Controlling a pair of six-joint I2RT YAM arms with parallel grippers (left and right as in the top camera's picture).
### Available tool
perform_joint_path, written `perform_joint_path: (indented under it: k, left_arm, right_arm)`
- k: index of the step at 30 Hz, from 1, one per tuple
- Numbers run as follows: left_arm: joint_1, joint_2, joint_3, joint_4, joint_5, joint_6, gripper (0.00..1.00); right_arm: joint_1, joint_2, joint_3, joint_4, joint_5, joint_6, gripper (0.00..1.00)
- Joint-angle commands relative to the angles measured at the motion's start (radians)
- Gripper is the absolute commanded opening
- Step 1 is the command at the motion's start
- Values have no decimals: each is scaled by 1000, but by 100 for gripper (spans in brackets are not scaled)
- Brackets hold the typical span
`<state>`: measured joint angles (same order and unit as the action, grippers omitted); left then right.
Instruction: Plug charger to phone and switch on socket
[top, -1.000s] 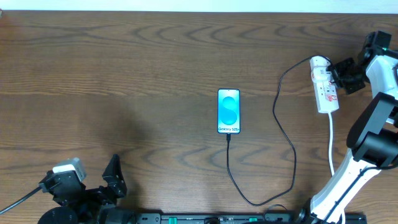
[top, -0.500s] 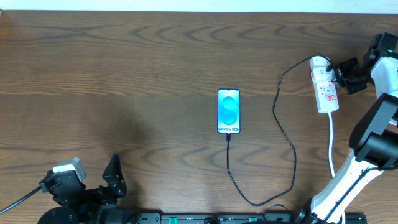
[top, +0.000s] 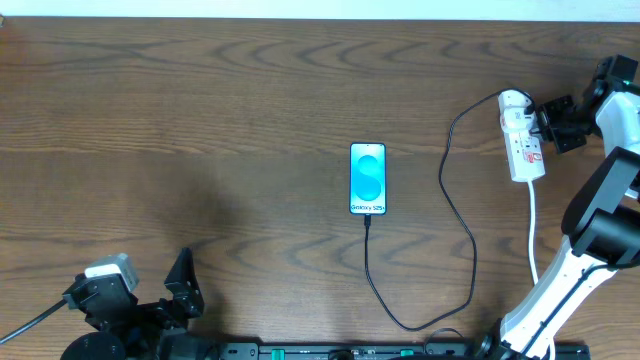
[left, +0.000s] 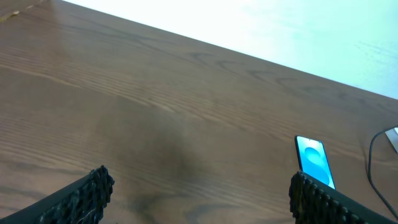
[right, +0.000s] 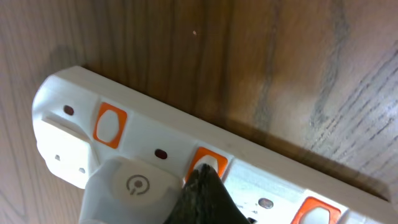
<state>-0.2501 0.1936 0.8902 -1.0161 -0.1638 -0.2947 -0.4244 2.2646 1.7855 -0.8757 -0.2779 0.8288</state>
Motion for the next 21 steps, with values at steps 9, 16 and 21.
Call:
perform_joint_path:
  k: [9, 16, 21]
  left_arm:
    - [5, -19, -2, -2, -13, -5, 93]
    - [89, -128, -2, -2, -13, -5, 93]
    - [142, -188, 12, -27, -13, -5, 93]
  right_arm:
    - [5, 34, -13, -66, -2, -137, 1]
    - [-2, -243, -13, -105, 171, -148, 1]
    - [0, -415, -13, -82, 288, -157, 1]
